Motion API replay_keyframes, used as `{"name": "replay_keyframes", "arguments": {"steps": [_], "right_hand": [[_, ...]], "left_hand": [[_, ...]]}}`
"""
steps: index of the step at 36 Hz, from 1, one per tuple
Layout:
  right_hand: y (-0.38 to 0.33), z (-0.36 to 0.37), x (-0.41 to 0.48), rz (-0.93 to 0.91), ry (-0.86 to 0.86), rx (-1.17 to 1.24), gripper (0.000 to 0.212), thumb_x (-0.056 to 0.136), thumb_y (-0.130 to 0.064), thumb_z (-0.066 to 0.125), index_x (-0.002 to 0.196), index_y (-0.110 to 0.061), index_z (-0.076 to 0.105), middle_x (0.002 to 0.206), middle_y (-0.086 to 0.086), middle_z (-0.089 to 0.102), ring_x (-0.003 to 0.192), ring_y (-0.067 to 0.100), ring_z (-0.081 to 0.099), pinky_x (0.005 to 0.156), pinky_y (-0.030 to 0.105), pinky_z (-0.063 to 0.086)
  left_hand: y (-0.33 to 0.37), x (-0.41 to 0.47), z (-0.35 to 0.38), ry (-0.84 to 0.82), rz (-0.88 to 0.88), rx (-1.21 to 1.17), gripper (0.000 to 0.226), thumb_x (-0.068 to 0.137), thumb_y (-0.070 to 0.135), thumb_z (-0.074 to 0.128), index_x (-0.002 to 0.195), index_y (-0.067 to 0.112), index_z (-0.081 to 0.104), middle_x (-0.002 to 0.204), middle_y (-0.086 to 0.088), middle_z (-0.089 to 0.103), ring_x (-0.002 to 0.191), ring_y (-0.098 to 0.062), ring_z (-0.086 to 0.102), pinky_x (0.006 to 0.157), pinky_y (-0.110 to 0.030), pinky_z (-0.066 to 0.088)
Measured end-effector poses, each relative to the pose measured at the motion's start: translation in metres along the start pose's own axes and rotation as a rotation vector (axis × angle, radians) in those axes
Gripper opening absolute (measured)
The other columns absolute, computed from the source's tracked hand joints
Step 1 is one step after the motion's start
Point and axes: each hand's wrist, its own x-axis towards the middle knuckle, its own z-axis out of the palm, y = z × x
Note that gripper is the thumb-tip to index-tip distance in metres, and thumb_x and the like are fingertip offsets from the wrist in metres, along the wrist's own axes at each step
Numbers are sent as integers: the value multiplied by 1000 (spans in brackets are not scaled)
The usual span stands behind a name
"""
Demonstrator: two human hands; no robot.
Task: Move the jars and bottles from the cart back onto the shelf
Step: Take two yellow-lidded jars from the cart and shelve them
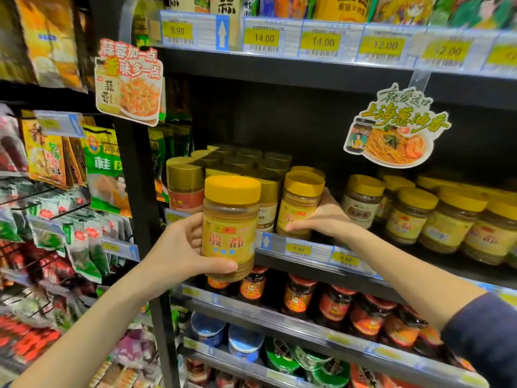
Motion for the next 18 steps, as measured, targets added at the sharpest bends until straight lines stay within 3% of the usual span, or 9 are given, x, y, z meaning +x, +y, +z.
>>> {"name": "replay_keyframes", "arguments": {"steps": [5,10,14,18], "right_hand": [[1,2,5,-28,21,-40,109,49,-32,91,137,-15,29,134,2,46,125,21,46,96,24,35],[1,-2,3,-9,-83,-17,112,48,-41,90,138,-20,27,134,1,49,123,21,49,100,32,40],[-3,-23,-3,-10,-68,-4,99,55,-38,87,135,-18,33,130,2,50,116,20,51,92,31,44],[-22,-58,-25,-99,-47,67,81,56,-31,87,123,-15,45,111,4,59,100,17,61,77,24,54]], "left_hand": [[1,-2,4,4,-12,-4,65,45,13,85,105,23,61,95,14,74,88,-7,71,72,-17,56],[4,1,12,-16,-13,-16,63,51,8,85,107,22,60,98,14,73,91,-7,70,71,-16,55],[7,7,21,-16,-9,-32,69,45,19,86,109,23,60,101,10,74,93,-8,70,76,-20,56],[12,15,37,-46,-2,-20,72,48,17,87,114,19,59,104,3,73,96,-9,69,82,-25,56]]}}
